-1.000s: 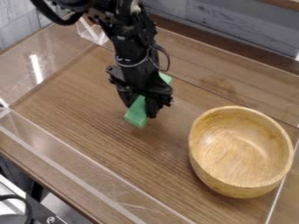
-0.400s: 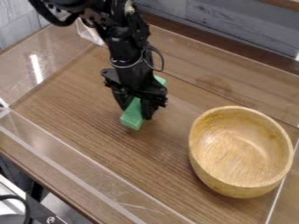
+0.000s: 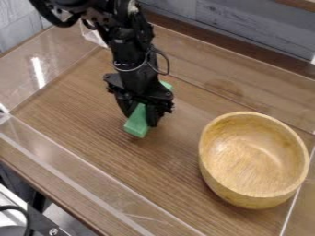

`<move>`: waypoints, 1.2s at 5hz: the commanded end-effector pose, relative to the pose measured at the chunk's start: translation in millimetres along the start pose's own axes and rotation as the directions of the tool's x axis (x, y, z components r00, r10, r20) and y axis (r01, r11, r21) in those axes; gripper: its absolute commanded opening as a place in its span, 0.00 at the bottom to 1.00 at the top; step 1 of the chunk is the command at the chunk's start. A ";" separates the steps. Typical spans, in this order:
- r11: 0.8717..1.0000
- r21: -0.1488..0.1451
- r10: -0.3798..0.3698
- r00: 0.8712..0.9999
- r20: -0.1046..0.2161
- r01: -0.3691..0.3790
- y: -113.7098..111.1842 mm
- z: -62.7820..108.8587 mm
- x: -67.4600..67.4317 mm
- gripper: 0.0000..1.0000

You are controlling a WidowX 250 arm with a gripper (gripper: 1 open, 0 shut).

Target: Remove the green block from inside the brown bowl and put it on the table

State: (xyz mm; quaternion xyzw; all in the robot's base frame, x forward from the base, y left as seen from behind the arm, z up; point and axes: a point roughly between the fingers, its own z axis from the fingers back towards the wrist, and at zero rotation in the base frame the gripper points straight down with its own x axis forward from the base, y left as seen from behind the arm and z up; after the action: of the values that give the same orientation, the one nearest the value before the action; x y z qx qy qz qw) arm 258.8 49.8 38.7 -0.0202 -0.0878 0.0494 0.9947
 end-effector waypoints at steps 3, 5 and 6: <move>1.000 -0.005 0.012 1.000 0.020 -0.012 5.7 10.9 11.5 0.00; 1.000 -0.015 0.018 1.000 0.000 -0.018 6.6 12.8 10.2 0.00; 1.000 -0.020 0.019 1.000 -0.009 -0.019 6.7 14.3 9.5 0.00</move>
State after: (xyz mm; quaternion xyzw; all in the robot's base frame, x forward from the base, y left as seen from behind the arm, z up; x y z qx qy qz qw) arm 254.2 52.6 42.6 -0.0363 -0.0593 0.0539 0.9961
